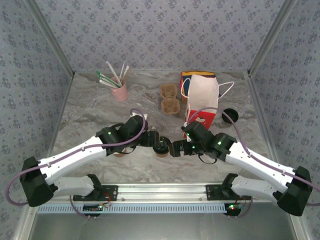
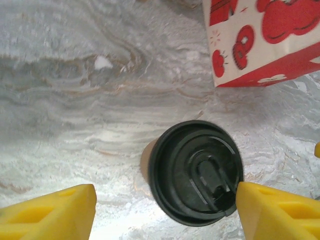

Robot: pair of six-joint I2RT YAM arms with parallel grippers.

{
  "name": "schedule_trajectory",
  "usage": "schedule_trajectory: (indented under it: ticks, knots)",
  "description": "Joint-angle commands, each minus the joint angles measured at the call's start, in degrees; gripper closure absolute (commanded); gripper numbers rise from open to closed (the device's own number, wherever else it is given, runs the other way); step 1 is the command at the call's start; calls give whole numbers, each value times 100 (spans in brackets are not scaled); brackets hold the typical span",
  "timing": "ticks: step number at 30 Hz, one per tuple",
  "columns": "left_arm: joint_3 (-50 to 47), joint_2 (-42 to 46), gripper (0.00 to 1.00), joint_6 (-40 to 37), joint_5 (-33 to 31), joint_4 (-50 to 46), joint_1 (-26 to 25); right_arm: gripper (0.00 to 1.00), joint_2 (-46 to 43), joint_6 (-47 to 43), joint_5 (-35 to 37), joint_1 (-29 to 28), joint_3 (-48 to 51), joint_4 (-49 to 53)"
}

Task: Pack the takeout coffee

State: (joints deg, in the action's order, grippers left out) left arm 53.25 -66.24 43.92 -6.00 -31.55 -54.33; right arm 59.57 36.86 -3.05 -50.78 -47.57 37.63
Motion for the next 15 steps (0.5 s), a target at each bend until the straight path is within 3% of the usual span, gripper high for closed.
schedule_trajectory:
  ticks: [1,6,10,15]
  knots:
    - [-269,258,29,263,629,321,245,8,229,356,173,-30,-177,-296]
    - [-569,388,35,328,1003,473,421,34,539,574,53,11,-191,-686]
    - [-690,324,40,366,1213,587,440,39,738,609,-121,96,-233,-902]
    - [-755,181,41,381,1361,727,470,45,1024,557,-401,204,-331,-1020]
